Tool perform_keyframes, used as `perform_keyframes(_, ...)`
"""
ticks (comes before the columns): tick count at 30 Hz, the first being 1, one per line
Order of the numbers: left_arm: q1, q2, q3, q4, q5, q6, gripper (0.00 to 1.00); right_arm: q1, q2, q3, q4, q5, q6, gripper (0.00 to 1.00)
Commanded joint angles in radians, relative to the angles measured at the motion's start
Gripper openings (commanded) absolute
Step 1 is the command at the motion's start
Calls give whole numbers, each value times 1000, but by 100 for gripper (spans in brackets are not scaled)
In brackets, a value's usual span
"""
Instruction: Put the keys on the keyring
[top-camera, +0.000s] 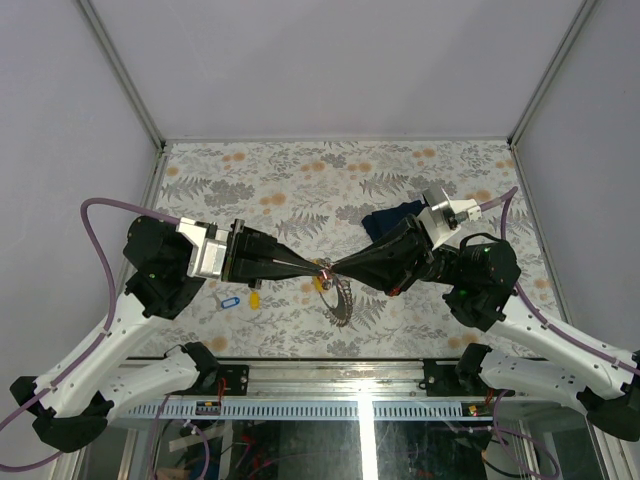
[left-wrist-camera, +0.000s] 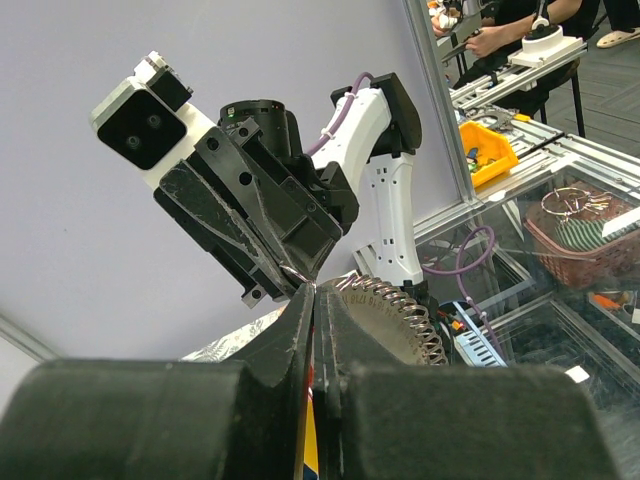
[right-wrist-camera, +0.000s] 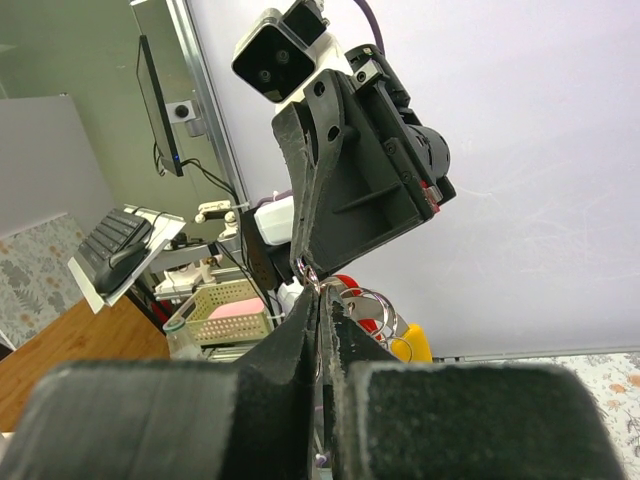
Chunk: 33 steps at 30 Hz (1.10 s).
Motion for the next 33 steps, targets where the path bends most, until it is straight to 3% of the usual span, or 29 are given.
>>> perform_keyframes(1,-14,-14,9,35,19,8,0,-1,-23,8,28,71,-22,0)
perform_keyframes(33,-15,-27,28,-111,-22,135,0,-1,-59,17,-64,200,4,0)
